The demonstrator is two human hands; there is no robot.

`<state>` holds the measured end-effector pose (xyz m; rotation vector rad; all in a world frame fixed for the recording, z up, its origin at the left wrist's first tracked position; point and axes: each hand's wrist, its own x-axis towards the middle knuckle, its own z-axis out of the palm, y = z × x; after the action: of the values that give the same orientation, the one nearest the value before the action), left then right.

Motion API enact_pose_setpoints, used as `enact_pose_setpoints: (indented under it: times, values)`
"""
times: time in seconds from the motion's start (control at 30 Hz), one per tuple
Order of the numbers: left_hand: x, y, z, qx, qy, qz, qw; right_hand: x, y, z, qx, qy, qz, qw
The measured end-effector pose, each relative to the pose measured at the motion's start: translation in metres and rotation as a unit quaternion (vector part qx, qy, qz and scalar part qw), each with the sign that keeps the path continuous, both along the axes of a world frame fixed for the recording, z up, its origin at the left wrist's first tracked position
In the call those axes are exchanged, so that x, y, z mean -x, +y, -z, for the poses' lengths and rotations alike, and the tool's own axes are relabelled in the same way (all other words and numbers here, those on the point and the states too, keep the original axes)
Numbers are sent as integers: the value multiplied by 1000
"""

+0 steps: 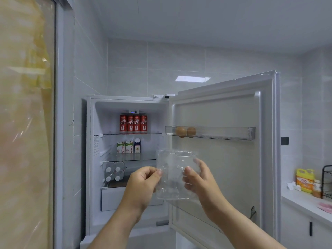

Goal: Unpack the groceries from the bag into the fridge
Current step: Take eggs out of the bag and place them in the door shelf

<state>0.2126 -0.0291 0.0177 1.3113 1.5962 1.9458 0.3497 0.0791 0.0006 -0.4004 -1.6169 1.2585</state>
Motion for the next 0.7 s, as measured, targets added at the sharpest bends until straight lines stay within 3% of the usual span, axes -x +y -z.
enact_pose_setpoints:
  times: [0.3, 0.7]
  values:
    - [-1, -1, -2, 9, -39, 7, 999, -3, -8, -2, -67, -21, 23, 997]
    - [4, 5, 1, 19, -5, -50, 999, 5, -8, 4, -93, -33, 30, 995]
